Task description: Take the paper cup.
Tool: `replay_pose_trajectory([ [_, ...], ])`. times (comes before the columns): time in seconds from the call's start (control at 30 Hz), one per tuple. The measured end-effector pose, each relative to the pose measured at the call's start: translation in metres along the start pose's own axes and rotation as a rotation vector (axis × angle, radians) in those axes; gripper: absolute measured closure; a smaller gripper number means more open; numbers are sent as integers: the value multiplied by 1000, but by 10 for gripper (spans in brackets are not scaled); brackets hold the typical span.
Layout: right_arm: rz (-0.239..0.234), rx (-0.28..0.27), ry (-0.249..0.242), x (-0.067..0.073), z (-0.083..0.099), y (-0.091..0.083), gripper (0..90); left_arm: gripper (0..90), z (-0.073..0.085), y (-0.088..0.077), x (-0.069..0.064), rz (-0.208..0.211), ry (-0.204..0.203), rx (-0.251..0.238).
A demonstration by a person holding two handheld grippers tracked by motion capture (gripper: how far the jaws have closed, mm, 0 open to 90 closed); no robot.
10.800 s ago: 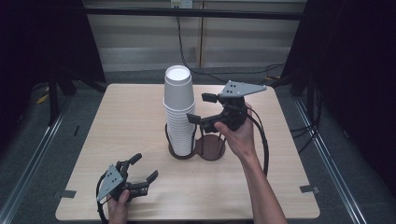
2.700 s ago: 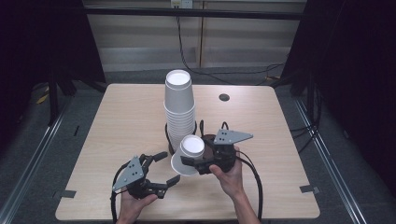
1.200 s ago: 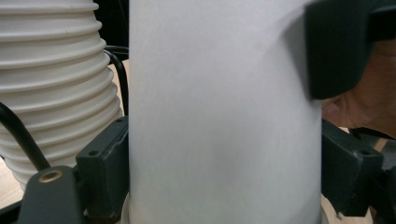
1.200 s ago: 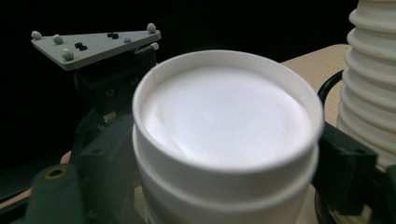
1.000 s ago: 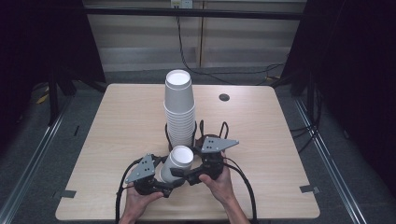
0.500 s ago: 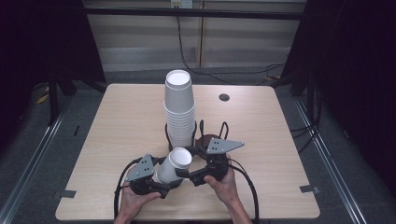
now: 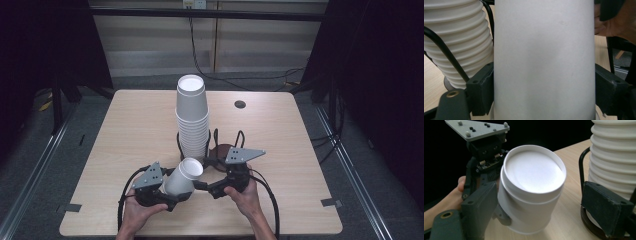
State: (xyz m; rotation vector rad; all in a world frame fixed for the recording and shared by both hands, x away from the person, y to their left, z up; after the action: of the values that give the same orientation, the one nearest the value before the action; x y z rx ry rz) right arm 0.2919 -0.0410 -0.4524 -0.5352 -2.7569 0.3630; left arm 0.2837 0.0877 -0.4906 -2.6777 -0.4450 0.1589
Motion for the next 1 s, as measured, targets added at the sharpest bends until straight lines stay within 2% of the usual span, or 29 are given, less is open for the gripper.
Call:
replay_pose_trajectory([
  [0.1,-14,16,-9,0,0,-2,131,182,1,1,3,-20,3,30],
  [0.17,-16,29,-2,-1,1,-3,131,185,2,0,3,-9,3,44],
  [0.23,-12,42,3,-2,3,-3,132,188,2,0,3,-18,15,70],
  [0.3,5,63,-7,-2,6,-3,133,188,2,0,1,-5,23,82],
  [0.37,0,74,-10,-2,7,-3,133,189,2,-1,2,-15,25,100],
  [0.43,1,79,-23,-2,6,-4,130,188,1,-1,1,-2,19,101],
  [0.5,-20,84,-30,0,6,-4,130,188,1,-1,1,3,26,121],
  [0.6,-16,100,-41,-1,5,-6,130,188,1,0,2,-2,46,161],
  [0.8,-24,173,-68,-2,8,-9,131,188,-3,-2,5,-2,47,172],
  [0.9,-40,206,-75,-2,11,-10,132,188,-5,-2,6,-14,69,206],
  [1.0,-33,235,-87,-4,14,-9,132,188,-6,-4,6,-8,83,225],
])
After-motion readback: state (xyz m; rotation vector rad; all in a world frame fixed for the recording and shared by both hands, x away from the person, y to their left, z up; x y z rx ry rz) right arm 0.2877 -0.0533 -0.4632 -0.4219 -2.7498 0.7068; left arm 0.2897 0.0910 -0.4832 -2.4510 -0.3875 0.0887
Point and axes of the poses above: each handheld gripper's, and its own axes: y roughly forward along the jaws, z roughly out of its underside, x roughly to its left, the point moved 8 cm from there along y, roughly forward along the jaws, and after that the axes turned 1 degree about x, right-handed, at the moved point
